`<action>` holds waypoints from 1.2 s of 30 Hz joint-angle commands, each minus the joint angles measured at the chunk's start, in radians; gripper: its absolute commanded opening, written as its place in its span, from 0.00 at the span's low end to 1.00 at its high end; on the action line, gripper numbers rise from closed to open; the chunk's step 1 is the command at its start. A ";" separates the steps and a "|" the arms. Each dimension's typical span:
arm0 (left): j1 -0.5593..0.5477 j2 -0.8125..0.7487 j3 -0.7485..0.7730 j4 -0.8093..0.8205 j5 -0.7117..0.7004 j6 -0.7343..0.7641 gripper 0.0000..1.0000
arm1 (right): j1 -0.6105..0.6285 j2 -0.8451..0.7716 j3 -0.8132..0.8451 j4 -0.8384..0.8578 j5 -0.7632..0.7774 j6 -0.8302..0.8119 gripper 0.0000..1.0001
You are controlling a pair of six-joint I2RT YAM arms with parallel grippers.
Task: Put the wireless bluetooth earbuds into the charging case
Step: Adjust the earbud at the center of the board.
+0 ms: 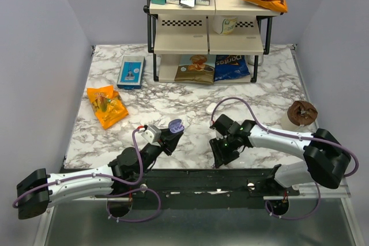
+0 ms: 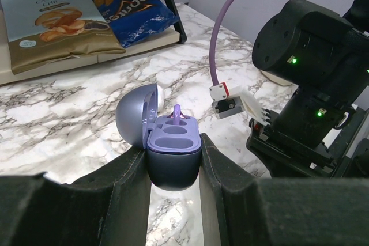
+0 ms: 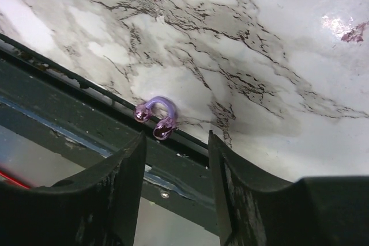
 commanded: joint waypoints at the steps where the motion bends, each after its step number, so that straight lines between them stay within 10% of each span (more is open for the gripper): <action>1: -0.007 0.008 -0.003 0.040 -0.007 -0.012 0.00 | 0.006 0.020 -0.017 0.004 0.023 0.015 0.55; 17: -0.008 -0.013 -0.009 0.024 -0.014 -0.013 0.00 | 0.008 0.088 0.006 0.044 0.021 0.032 0.46; 36: -0.008 -0.053 -0.007 -0.005 -0.020 -0.009 0.00 | 0.003 0.073 0.118 0.035 0.135 0.011 0.04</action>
